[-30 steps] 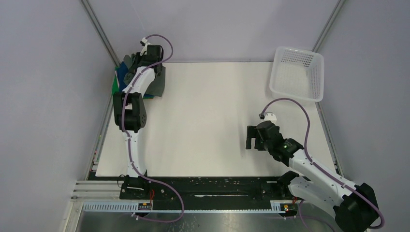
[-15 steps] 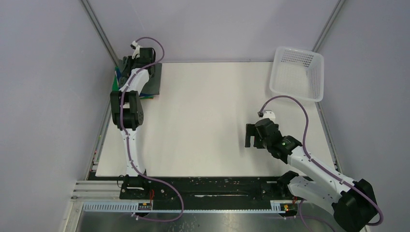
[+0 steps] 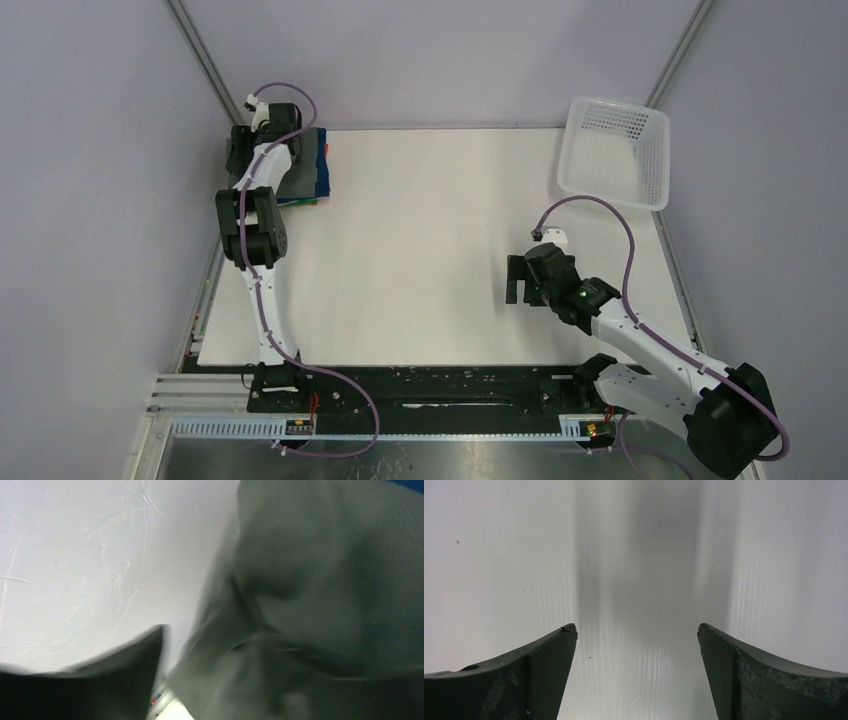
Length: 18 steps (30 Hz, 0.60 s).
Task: Fold and stack the t-shirts
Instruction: Put the neatly folded tshirt into the corner of the board with the left arm
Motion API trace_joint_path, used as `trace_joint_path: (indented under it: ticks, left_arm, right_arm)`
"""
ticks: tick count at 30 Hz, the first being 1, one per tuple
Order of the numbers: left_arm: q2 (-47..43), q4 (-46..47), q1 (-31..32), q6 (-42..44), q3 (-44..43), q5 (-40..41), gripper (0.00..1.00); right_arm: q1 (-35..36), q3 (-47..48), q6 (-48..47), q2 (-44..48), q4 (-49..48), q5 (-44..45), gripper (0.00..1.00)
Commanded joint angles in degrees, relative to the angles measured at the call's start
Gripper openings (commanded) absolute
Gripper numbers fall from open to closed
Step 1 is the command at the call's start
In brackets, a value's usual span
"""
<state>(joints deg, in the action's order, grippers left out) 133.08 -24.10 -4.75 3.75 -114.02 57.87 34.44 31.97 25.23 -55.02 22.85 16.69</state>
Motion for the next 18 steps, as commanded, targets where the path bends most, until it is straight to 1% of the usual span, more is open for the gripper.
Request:
trace_joint_path:
  ticks: [1,2,7,11,14,18]
  left_arm:
    - [-2.26,-0.51,-0.17,-3.03,-1.92,-2.20,0.97]
    - [-2.47,-0.93,-0.17,-3.46,-1.92,-2.46,0.99]
    - [-4.97,-3.42,0.21,-7.92,-1.35,-5.18,0.99]
    - [-7.81,-5.78,1.30,-15.67,-0.16,-1.36,0.99]
    - [-11.53,-7.88,1.38,-22.56,1.43,-2.21,0.99]
    - [-17.59,-8.81,1.52,-28.00,4.78,-2.44,0.99]
  right_arm:
    - [-0.16,2.27,-0.67,-0.02,-0.36,1.82,0.99]
    - [-0.16,2.31,-0.73,-0.01,-0.36,1.75,0.99]
    - [-0.17,2.39,-0.69,-0.29,-0.41,1.39,1.00]
    - [-0.18,2.23,-0.46,-0.44,-0.54,1.21,0.99]
    - [-0.16,2.21,-0.51,-0.50,-0.57,0.56,1.00]
    - [-0.17,1.87,-0.49,0.05,-0.59,-0.01,0.99]
